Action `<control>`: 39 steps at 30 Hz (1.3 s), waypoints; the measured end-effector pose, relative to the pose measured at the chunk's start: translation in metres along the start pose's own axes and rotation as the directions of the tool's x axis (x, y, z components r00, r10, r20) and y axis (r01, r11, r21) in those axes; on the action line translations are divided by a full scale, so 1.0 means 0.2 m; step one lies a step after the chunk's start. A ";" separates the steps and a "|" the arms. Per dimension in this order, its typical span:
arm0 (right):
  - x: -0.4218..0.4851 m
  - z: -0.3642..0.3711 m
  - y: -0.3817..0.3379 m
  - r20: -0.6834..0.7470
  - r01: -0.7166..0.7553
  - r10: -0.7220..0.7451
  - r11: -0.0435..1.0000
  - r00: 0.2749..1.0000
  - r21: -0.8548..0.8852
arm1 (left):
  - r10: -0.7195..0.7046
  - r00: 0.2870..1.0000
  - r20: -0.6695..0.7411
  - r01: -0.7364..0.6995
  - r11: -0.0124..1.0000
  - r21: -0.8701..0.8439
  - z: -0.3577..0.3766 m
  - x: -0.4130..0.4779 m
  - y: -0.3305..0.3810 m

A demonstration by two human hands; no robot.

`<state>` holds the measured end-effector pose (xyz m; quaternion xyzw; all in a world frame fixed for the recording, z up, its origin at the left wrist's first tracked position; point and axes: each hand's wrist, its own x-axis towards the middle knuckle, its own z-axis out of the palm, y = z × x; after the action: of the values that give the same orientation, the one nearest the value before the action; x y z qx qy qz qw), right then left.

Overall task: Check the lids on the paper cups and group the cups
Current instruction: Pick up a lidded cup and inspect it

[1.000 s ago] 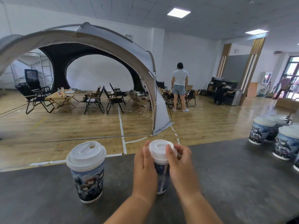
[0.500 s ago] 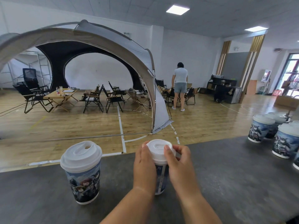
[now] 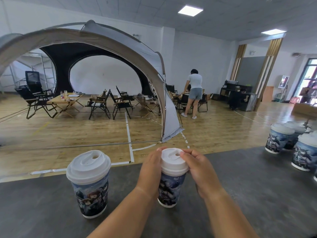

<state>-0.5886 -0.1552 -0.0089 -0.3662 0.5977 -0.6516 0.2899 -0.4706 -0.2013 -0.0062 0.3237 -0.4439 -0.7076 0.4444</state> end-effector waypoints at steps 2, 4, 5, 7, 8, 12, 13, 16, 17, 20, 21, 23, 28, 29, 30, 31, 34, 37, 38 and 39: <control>-0.01 0.00 -0.02 -0.011 -0.005 0.005 1.000 1.000 0.001 | 0.028 0.999 -0.019 -0.028 1.000 0.009 0.01 -0.01 -0.02; -0.06 0.01 -0.02 -0.058 0.025 -0.025 1.000 0.998 -0.009 | 0.067 0.997 -0.029 -0.066 0.998 0.019 0.02 -0.03 -0.05; -0.10 0.02 -0.02 -0.098 0.051 -0.052 0.999 0.994 -0.013 | 0.085 0.996 -0.035 -0.084 0.996 0.027 0.03 -0.05 -0.05; -0.18 0.05 0.00 -0.171 0.091 -0.094 0.996 0.981 -0.023 | 0.101 0.994 -0.048 -0.099 0.995 0.025 0.04 -0.08 -0.06; -0.21 0.06 0.01 -0.175 0.096 -0.099 0.995 0.979 -0.026 | 0.096 0.994 -0.044 -0.095 0.995 0.020 0.04 -0.09 -0.07; -0.19 0.05 0.00 -0.138 0.064 -0.072 0.996 0.988 -0.064 | 0.075 0.997 -0.036 -0.075 0.997 -0.003 0.02 -0.06 -0.03; -0.17 0.03 -0.01 -0.120 0.057 -0.064 0.997 0.991 -0.061 | 0.056 0.998 -0.026 -0.056 0.998 0.001 0.01 -0.03 -0.03; -0.14 0.00 -0.03 -0.052 0.053 -0.057 0.996 0.997 -0.070 | -0.026 0.999 0.048 0.025 1.000 0.019 0.00 -0.02 0.00; -0.13 -0.01 -0.04 -0.037 0.052 -0.054 0.996 0.998 -0.070 | -0.040 0.998 0.056 0.039 0.999 0.020 0.00 -0.02 0.00; -0.10 -0.02 -0.05 0.024 0.010 -0.008 0.998 1.000 -0.068 | -0.025 0.997 0.068 0.023 0.999 0.029 -0.01 0.01 0.01; -0.09 -0.03 -0.05 0.046 -0.006 0.010 0.997 0.999 -0.073 | -0.027 0.998 0.063 0.025 0.999 0.028 -0.01 0.01 0.02; -0.07 -0.03 -0.05 0.067 -0.022 0.027 0.996 0.997 -0.087 | -0.008 0.997 0.073 0.004 0.998 0.058 -0.01 0.01 0.02; -0.16 0.02 -0.02 -0.134 0.093 -0.103 0.993 0.986 -0.078 | 0.071 0.996 -0.045 -0.070 0.997 0.015 0.02 -0.05 -0.03; -0.21 0.04 -0.01 -0.163 0.112 -0.121 0.992 0.979 -0.063 | 0.073 0.995 -0.061 -0.073 0.997 0.004 0.03 -0.07 -0.04; -0.23 0.05 0.01 -0.170 0.114 -0.125 0.991 0.978 -0.076 | 0.075 0.995 -0.058 -0.076 0.997 -0.008 0.04 -0.08 -0.04; -0.25 0.06 0.01 -0.160 0.115 -0.129 0.989 0.979 -0.096 | 0.070 0.996 -0.060 -0.071 0.997 -0.019 0.04 -0.09 -0.04; -0.22 0.03 0.02 -0.132 0.128 -0.145 0.983 0.981 -0.129 | 0.047 0.999 -0.026 -0.048 0.998 -0.037 0.02 -0.07 -0.03; -0.17 -0.01 -0.01 -0.068 0.118 -0.125 0.988 0.990 -0.105 | 0.011 0.998 0.056 -0.011 1.000 0.006 0.00 -0.04 0.00; -0.15 -0.02 -0.01 -0.044 0.118 -0.123 0.987 0.991 -0.107 | 0.007 0.997 0.079 -0.010 1.000 0.030 -0.01 -0.02 0.01; -0.14 -0.03 -0.01 -0.027 0.116 -0.120 0.988 0.992 -0.104 | -0.005 0.995 0.099 0.000 0.999 0.049 -0.01 -0.02 0.02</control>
<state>-0.5773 -0.1287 -0.0101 -0.4045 0.6124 -0.6420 0.2218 -0.4658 -0.1997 -0.0041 0.2998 -0.4821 -0.7122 0.4129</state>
